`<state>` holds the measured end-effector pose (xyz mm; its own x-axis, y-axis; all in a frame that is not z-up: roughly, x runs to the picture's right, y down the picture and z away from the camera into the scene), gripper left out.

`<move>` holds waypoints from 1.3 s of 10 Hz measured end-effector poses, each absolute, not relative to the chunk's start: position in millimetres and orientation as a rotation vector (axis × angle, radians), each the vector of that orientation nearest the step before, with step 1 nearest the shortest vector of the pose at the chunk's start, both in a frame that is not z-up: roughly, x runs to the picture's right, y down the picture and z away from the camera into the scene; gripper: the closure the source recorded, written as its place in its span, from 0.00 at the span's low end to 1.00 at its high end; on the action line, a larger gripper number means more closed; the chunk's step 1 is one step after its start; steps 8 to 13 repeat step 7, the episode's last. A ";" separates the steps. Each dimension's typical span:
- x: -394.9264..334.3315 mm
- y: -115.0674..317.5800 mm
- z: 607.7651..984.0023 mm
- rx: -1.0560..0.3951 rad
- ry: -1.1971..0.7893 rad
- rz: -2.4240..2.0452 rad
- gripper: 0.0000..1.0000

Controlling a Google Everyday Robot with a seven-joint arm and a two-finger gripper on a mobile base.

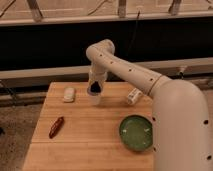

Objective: Place the eraser in the ceramic cup

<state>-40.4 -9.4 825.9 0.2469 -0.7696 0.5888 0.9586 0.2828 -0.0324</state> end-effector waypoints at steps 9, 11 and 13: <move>-36.4 -9.1 830.4 -0.414 -0.519 -1.218 0.20; -36.4 -9.1 830.4 -0.414 -0.519 -1.218 0.20; -36.4 -9.1 830.4 -0.414 -0.519 -1.218 0.20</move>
